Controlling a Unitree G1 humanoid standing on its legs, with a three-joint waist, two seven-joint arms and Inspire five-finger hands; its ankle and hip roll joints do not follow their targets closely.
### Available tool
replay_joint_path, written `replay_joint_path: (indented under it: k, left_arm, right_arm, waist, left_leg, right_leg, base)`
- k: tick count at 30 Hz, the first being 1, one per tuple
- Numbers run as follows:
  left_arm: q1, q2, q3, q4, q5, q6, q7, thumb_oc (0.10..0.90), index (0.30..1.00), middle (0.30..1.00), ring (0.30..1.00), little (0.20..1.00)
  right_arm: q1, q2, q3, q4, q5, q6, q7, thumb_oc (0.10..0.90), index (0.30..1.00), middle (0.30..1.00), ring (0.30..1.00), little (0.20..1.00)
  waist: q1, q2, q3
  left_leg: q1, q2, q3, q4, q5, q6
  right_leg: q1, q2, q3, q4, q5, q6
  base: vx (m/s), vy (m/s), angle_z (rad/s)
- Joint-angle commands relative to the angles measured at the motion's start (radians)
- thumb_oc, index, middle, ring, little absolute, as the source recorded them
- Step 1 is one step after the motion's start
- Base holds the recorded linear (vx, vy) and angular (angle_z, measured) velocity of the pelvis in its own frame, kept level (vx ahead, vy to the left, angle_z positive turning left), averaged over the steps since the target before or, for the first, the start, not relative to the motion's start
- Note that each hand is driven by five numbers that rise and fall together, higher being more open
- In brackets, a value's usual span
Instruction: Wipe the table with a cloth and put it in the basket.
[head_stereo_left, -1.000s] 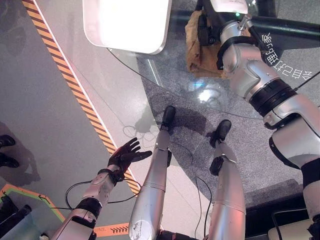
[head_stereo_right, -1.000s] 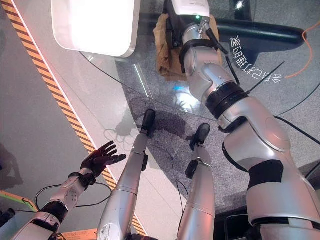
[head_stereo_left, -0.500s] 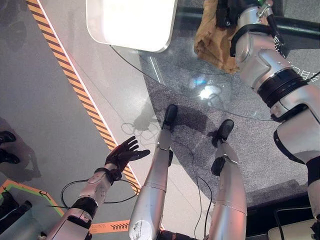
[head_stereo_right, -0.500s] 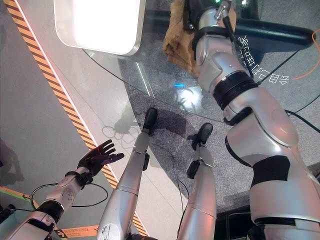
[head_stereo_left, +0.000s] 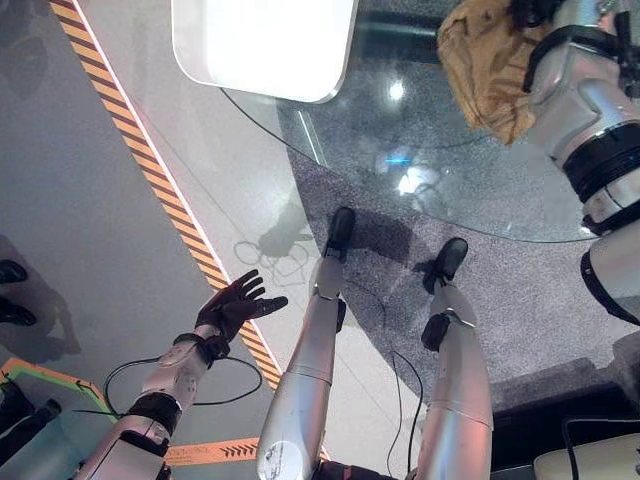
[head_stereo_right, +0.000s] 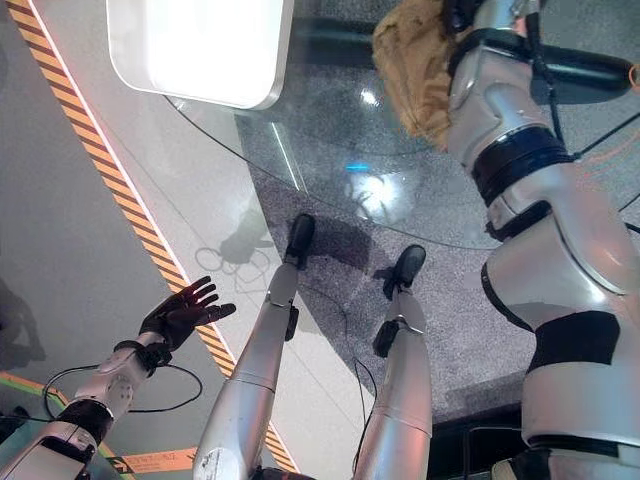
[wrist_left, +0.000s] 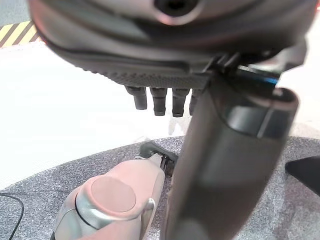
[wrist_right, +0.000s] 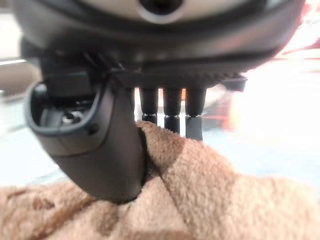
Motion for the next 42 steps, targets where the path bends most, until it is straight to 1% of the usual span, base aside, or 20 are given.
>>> replay_joint_path:
  k: [1, 5, 14, 19, 21, 25, 26, 29, 35, 38, 40, 42]
  left_arm:
    - [0.046, 0.039, 0.015, 0.046, -0.044, 0.012, -0.024, 0.8, 0.9, 0.9, 0.9, 0.9]
    - [0.045, 0.051, 0.022, 0.054, -0.05, 0.018, -0.027, 0.8, 0.9, 0.9, 0.9, 0.9]
    - [0.037, 0.061, 0.027, 0.065, -0.058, 0.026, -0.034, 0.8, 0.9, 0.9, 0.9, 0.9]
    - [0.03, 0.064, 0.028, 0.066, -0.058, 0.032, -0.029, 0.8, 0.9, 0.9, 0.9, 0.9]
    - [0.029, 0.063, 0.026, 0.067, -0.06, 0.029, -0.03, 0.8, 0.9, 0.9, 0.9, 0.9]
    - [0.023, 0.056, 0.024, 0.066, -0.056, 0.028, -0.024, 0.8, 0.9, 0.9, 0.9, 0.9]
    - [0.024, 0.053, 0.023, 0.071, -0.052, 0.022, -0.028, 0.8, 0.9, 0.9, 0.9, 0.9]
    - [0.025, 0.041, 0.021, 0.074, -0.04, 0.014, -0.029, 0.8, 0.9, 0.9, 0.9, 0.9]
    - [0.027, 0.015, 0.006, 0.074, -0.022, -0.005, -0.03, 0.8, 0.9, 0.9, 0.9, 0.9]
    - [0.029, 0.01, 0.001, 0.069, -0.018, -0.008, -0.029, 0.8, 0.9, 0.9, 0.9, 0.9]
    - [0.038, -0.003, -0.004, 0.066, -0.009, -0.02, -0.029, 0.8, 0.9, 0.9, 0.9, 0.9]
    - [0.04, -0.005, -0.004, 0.061, -0.005, -0.021, -0.031, 0.8, 0.9, 0.9, 0.9, 0.9]
  right_arm:
    - [-0.115, -0.229, 0.056, 0.101, -0.011, 0.107, -0.106, 0.1, 0.3, 0.3, 0.3, 0.2]
    - [-0.105, -0.255, 0.042, 0.118, 0.02, 0.125, -0.131, 0.1, 0.3, 0.3, 0.3, 0.2]
    - [-0.09, -0.282, 0.013, 0.137, 0.081, 0.114, -0.162, 0.1, 0.3, 0.3, 0.3, 0.2]
    - [-0.075, -0.284, -0.002, 0.117, 0.096, 0.085, -0.159, 0.1, 0.3, 0.3, 0.3, 0.2]
    - [-0.071, -0.28, -0.004, 0.108, 0.1, 0.063, -0.157, 0.1, 0.3, 0.3, 0.3, 0.2]
    - [-0.075, -0.252, 0.004, 0.053, 0.076, 0.041, -0.141, 0.1, 0.3, 0.3, 0.3, 0.2]
    - [-0.081, -0.239, 0.013, 0.04, 0.069, 0.026, -0.134, 0.1, 0.3, 0.3, 0.3, 0.2]
    - [-0.091, -0.207, 0.022, 0.011, 0.065, 0.015, -0.119, 0.1, 0.3, 0.3, 0.3, 0.2]
    - [-0.109, -0.125, 0.044, -0.032, 0.017, 0.004, -0.079, 0.1, 0.3, 0.3, 0.3, 0.2]
    - [-0.114, -0.098, 0.055, -0.043, -0.004, -0.005, -0.06, 0.1, 0.3, 0.3, 0.3, 0.2]
    - [-0.12, -0.06, 0.057, -0.066, -0.017, -0.008, -0.048, 0.1, 0.3, 0.3, 0.3, 0.2]
    - [-0.122, -0.048, 0.059, -0.087, -0.021, -0.008, -0.038, 0.1, 0.3, 0.3, 0.3, 0.2]
  waist:
    - [-0.016, 0.017, -0.013]
    - [-0.024, 0.011, -0.013]
    - [-0.034, 0.003, -0.013]
    - [-0.039, -0.001, -0.013]
    - [-0.039, -0.002, -0.013]
    - [-0.036, 0.0, -0.013]
    - [-0.033, 0.001, -0.013]
    - [-0.027, 0.004, -0.013]
    - [-0.007, 0.014, -0.013]
    - [0.0, 0.018, -0.013]
    - [0.009, 0.023, -0.013]
    - [0.012, 0.024, -0.013]
  left_leg:
    - [0.027, -0.028, 0.112, 0.017, -0.066, 0.102]
    - [0.031, -0.025, 0.114, 0.016, -0.066, 0.102]
    - [0.032, -0.02, 0.116, 0.017, -0.069, 0.102]
    - [0.033, -0.02, 0.116, 0.015, -0.069, 0.102]
    - [0.034, -0.019, 0.117, 0.012, -0.068, 0.102]
    - [0.037, -0.022, 0.117, 0.006, -0.068, 0.101]
    - [0.039, -0.023, 0.117, 0.005, -0.068, 0.101]
    - [0.041, -0.025, 0.116, 0.005, -0.068, 0.099]
    - [0.041, -0.031, 0.111, 0.005, -0.068, 0.098]
    - [0.043, -0.034, 0.11, 0.002, -0.067, 0.099]
    - [0.042, -0.036, 0.109, 0.003, -0.066, 0.097]
    - [0.044, -0.038, 0.109, 0.001, -0.065, 0.097]
  right_leg:
    - [0.06, 0.053, -0.069, -0.011, -0.05, -0.02]
    - [0.067, 0.059, -0.065, -0.016, -0.048, -0.02]
    - [0.07, 0.064, -0.06, -0.018, -0.048, -0.02]
    - [0.074, 0.066, -0.06, -0.026, -0.044, -0.019]
    - [0.077, 0.067, -0.06, -0.03, -0.044, -0.019]
    - [0.078, 0.065, -0.062, -0.037, -0.045, -0.018]
    - [0.081, 0.064, -0.064, -0.039, -0.046, -0.018]
    - [0.083, 0.06, -0.066, -0.038, -0.049, -0.018]
    - [0.085, 0.053, -0.073, -0.037, -0.056, -0.021]
    - [0.087, 0.051, -0.076, -0.039, -0.056, -0.021]
    - [0.087, 0.049, -0.079, -0.037, -0.059, -0.022]
    - [0.089, 0.048, -0.081, -0.038, -0.06, -0.022]
  base:
    - [0.0, 0.0, 0.0]
    - [-0.01, -0.002, -0.03]
    - [0.0, -0.001, -0.02]
    - [-0.01, -0.007, -0.04]
    - [0.0, 0.0, 0.0]
    - [0.0, 0.0, 0.0]
    - [0.0, 0.0, 0.0]
    - [0.0, 0.0, 0.0]
    - [0.0, 0.0, 0.0]
    - [0.0, 0.0, 0.0]
    - [0.0, 0.0, 0.0]
    - [0.0, 0.0, 0.0]
